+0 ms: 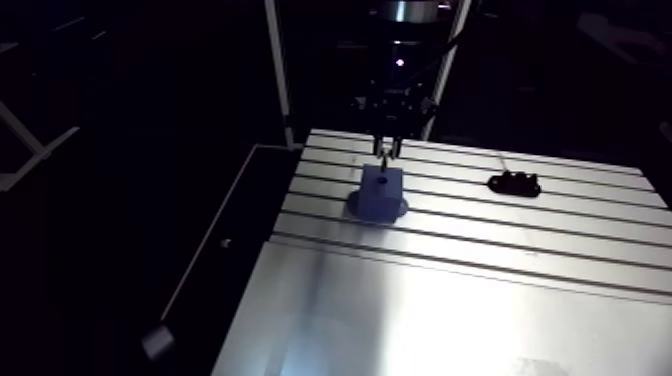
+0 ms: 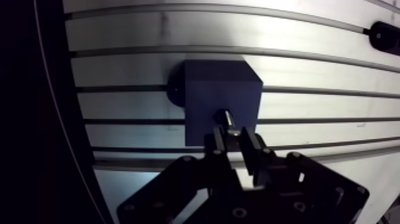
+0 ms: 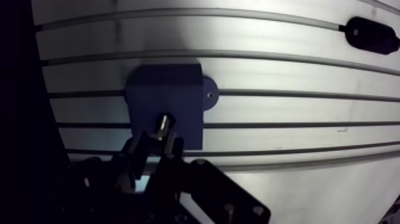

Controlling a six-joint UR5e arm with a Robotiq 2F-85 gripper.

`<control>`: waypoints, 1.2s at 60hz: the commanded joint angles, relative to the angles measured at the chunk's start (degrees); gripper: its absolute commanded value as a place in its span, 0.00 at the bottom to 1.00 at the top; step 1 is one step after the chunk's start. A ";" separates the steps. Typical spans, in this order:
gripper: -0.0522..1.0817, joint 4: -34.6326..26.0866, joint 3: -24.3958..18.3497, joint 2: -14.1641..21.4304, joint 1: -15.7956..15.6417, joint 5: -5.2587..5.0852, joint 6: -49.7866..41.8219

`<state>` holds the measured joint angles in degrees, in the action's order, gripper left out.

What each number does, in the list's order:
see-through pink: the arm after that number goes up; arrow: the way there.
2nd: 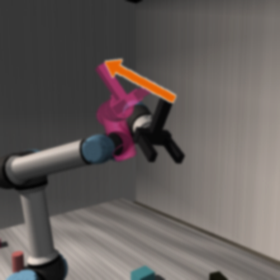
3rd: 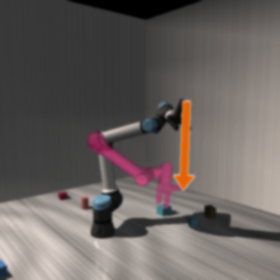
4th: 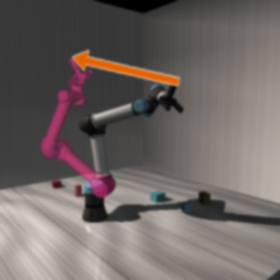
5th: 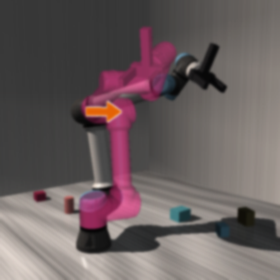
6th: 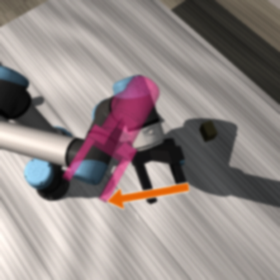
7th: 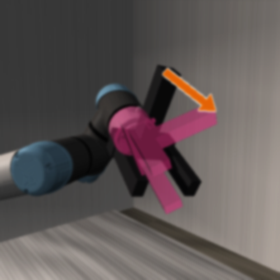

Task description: Pick up the M10 bolt and insert it into the hex recess until seated.

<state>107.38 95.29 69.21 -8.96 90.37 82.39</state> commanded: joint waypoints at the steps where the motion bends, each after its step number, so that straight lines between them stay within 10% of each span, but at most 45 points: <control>1: 0.71 0.16 0.19 -0.09 -0.19 0.10 0.10; 72: 0.71 0.16 0.55 -0.79 -0.27 0.11 0.10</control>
<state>107.62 95.78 68.34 -9.25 90.48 82.46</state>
